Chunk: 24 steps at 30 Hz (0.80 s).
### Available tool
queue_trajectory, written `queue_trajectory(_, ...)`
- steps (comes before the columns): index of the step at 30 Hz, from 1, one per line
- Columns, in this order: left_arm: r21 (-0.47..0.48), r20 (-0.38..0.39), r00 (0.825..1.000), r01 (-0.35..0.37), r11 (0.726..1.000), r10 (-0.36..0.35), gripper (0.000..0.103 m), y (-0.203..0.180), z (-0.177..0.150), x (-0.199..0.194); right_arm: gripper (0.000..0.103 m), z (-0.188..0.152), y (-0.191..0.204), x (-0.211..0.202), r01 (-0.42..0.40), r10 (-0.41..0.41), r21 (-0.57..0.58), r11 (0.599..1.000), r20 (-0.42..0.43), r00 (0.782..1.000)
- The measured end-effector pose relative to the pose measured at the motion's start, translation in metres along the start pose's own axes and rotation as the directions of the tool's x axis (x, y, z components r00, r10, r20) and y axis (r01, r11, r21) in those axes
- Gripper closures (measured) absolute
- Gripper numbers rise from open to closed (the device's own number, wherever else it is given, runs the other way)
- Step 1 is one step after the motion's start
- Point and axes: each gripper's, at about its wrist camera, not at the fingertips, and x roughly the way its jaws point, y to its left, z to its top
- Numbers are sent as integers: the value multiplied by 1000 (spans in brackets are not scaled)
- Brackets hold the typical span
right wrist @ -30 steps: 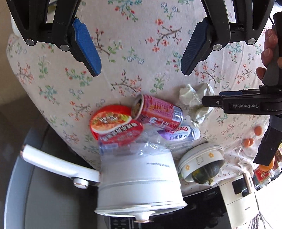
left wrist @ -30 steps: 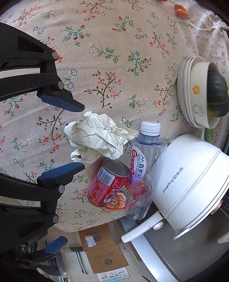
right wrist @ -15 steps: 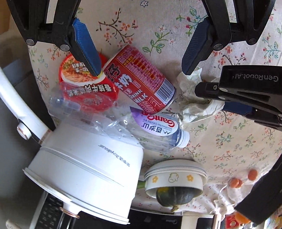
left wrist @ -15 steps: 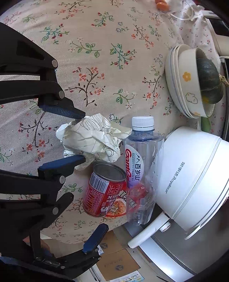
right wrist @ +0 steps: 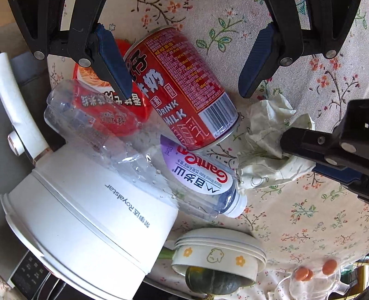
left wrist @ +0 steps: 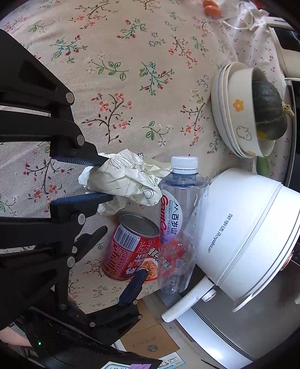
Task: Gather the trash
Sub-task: 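Grasp the crumpled white paper with the left tool while the right tool grasps the red milk can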
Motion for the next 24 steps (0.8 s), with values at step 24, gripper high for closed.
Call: queue_trajectory(24, 7, 36, 998, 51, 999, -51, 80, -22, -1, -39, 56, -26, -39, -61, -181, 199, 342, 922, -18, 980)
